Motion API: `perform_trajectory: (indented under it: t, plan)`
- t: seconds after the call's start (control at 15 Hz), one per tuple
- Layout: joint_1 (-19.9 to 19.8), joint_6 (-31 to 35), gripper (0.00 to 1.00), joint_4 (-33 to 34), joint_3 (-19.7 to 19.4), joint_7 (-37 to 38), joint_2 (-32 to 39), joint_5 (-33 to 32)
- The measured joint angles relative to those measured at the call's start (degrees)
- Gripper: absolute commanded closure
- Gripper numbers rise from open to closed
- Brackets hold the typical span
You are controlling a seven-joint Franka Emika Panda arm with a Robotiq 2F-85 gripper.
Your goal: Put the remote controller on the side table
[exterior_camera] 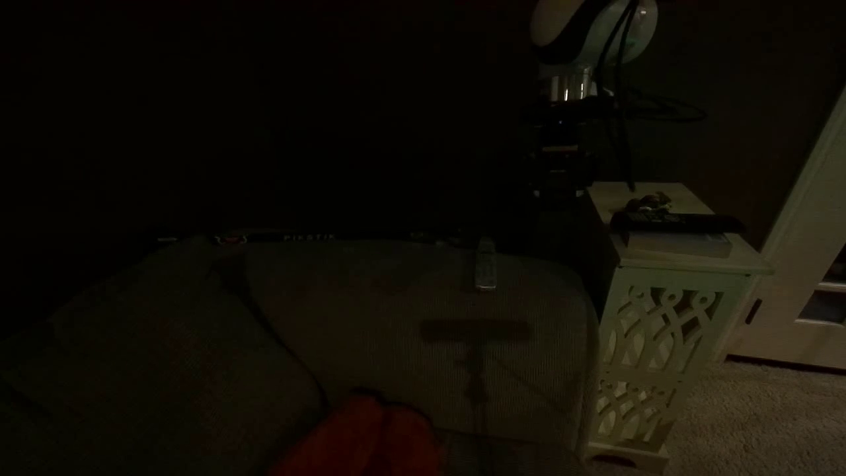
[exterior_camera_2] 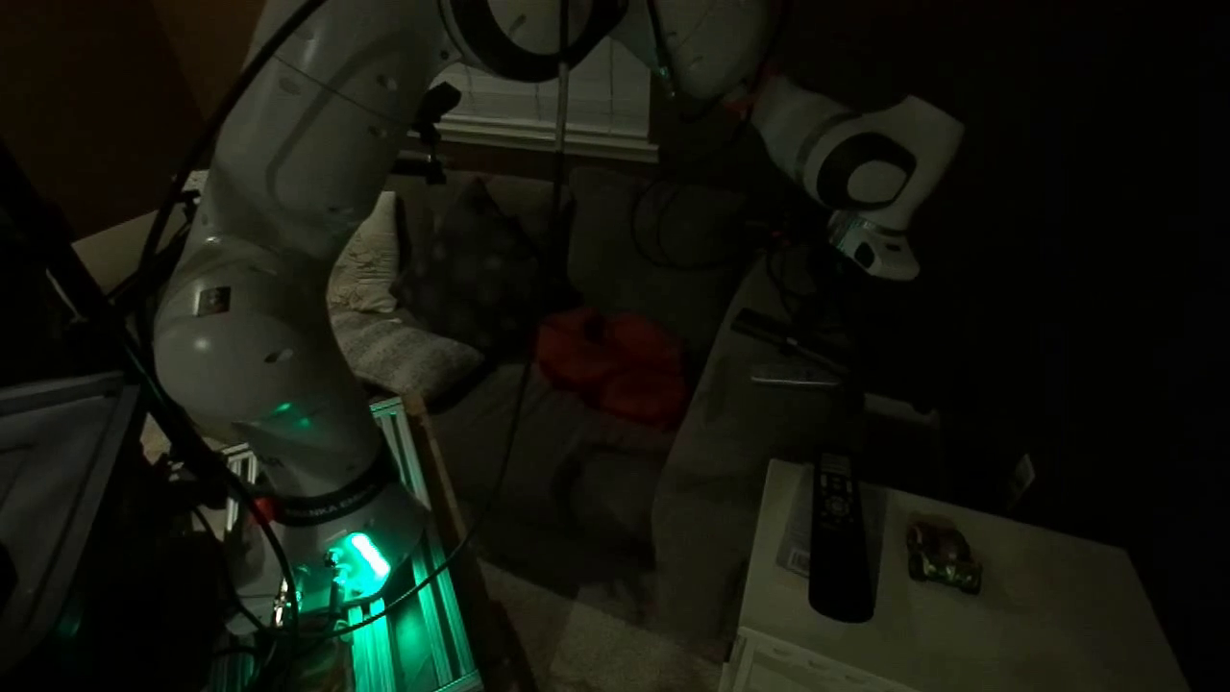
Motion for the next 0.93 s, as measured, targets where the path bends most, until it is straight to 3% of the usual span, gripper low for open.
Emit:
perform_trajectory:
  t: [0.33, 0.93]
  plan:
    - [-1.6, 1.0, 0.72, 11.6, -0.7, 12.7, 8.0, 0.7]
    - [-11.5, 6.4, 0.72, 33.2, -2.4, 27.0, 22.1, 1.8]
